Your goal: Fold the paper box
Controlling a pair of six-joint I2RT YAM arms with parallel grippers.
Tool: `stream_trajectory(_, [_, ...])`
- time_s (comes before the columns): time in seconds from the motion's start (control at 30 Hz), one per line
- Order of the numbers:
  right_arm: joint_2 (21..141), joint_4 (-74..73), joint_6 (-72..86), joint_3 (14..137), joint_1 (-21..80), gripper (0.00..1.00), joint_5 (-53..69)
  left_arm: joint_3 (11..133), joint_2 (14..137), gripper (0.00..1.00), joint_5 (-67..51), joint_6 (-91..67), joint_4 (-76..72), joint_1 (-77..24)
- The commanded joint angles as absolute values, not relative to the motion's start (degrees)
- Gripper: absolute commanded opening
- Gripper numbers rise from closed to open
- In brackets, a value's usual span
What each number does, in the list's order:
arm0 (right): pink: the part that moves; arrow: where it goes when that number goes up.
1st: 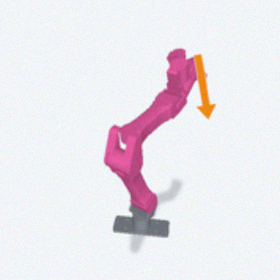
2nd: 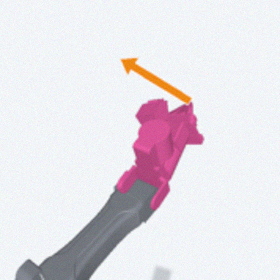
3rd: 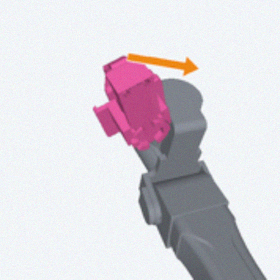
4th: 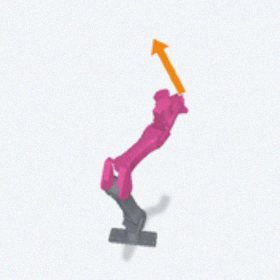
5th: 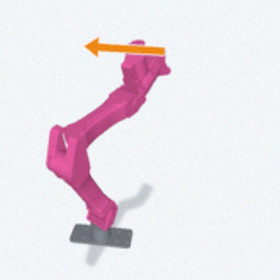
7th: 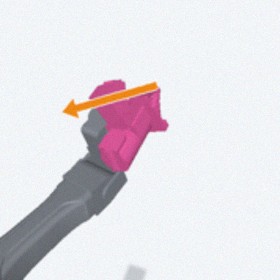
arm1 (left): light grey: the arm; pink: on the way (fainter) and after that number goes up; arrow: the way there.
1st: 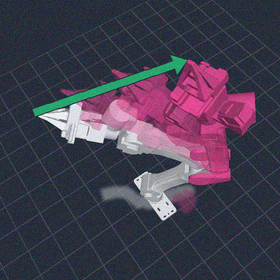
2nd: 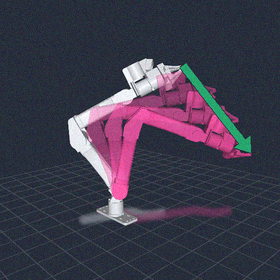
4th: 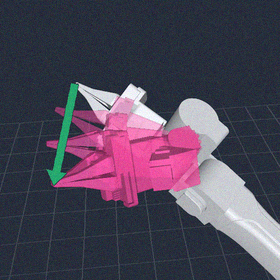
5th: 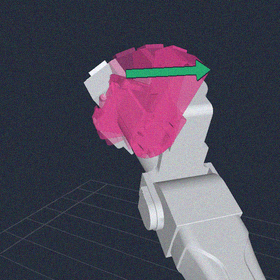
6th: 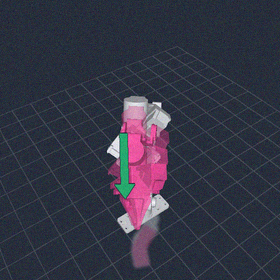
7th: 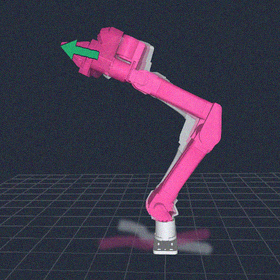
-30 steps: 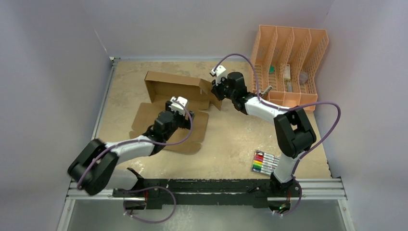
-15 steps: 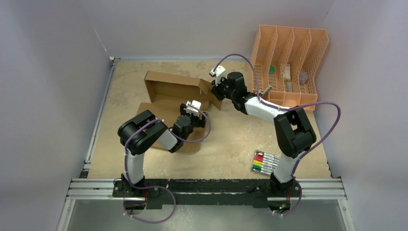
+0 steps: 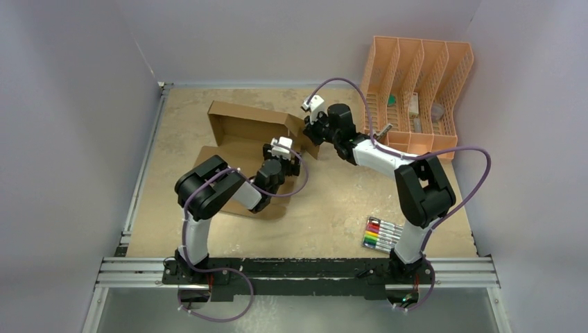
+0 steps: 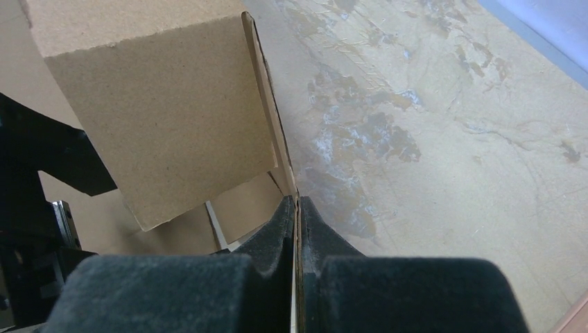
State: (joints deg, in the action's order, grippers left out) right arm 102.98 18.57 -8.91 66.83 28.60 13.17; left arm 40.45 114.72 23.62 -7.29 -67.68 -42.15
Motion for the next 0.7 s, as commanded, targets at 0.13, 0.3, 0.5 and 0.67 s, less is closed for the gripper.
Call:
stream_trajectory(0.13, [99.8, 13.2, -11.6, 64.0, 30.6, 0.0, 14.4, 37.9, 110.2, 0.76, 26.2, -10.2, -62.6, -42.3])
stream_trajectory(0.3, [98.7, 12.5, -12.5, 62.2, 31.4, 0.0, 16.4, 38.8, 111.3, 0.76, 26.1, -8.4, -64.6, -42.4])
stream_trajectory(0.5, [97.9, 10.8, -13.3, 61.8, 31.6, 0.0, 19.2, 39.8, 112.5, 0.69, 26.6, -7.6, -65.1, -42.3])
stream_trajectory(0.67, [97.3, 10.3, -13.2, 61.3, 31.7, 0.0, 20.6, 39.7, 113.1, 0.52, 28.3, -10.0, -66.8, -42.3])
